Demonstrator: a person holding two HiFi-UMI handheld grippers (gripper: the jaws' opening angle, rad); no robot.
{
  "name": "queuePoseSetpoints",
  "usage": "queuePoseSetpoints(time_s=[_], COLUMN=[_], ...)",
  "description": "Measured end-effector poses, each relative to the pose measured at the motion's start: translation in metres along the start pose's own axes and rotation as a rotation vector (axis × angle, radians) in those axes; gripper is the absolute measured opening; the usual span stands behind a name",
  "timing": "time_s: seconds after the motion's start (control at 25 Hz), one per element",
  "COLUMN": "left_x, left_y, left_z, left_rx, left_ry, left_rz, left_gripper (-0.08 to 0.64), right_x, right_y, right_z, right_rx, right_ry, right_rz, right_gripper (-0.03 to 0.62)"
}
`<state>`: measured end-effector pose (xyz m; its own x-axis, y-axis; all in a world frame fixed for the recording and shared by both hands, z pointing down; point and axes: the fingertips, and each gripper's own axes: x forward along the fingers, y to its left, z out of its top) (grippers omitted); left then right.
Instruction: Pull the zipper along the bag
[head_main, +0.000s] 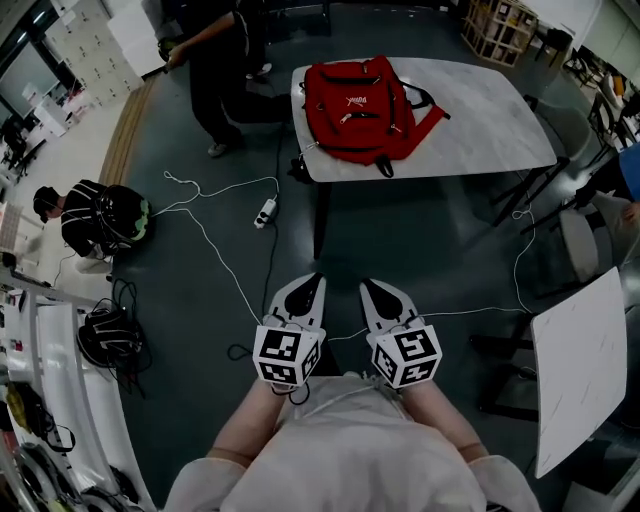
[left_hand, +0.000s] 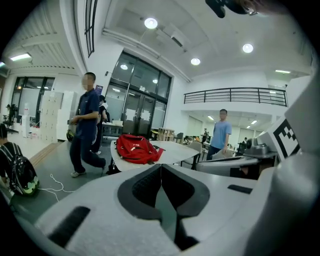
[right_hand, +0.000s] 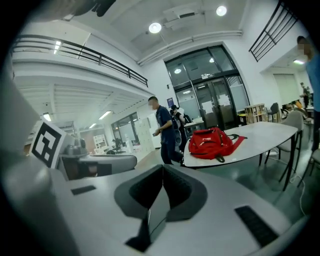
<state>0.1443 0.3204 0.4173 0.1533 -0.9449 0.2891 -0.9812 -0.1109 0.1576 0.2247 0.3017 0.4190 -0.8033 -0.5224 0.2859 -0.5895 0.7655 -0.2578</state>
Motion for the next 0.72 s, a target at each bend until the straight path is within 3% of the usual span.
queuePoseSetpoints(time_s=[0.4, 0.72], left_x=[0.100, 0.177], left_y=[0.139, 0.217], left_z=[0.056, 0.082], left_rx=[-0.042, -0.029], left_ry=[0.032, 0.113], left_rz=[-0.093, -0.196], left_gripper=[0.020, 0.020], right_x=[0.148, 0.245], right_y=[-0.030, -0.046], right_z=[0.045, 0.077], right_rx=[0.033, 0.052], right_ry=[0.060, 0.142], right_rz=[-0.134, -0.204], right_gripper=[0.028, 0.028])
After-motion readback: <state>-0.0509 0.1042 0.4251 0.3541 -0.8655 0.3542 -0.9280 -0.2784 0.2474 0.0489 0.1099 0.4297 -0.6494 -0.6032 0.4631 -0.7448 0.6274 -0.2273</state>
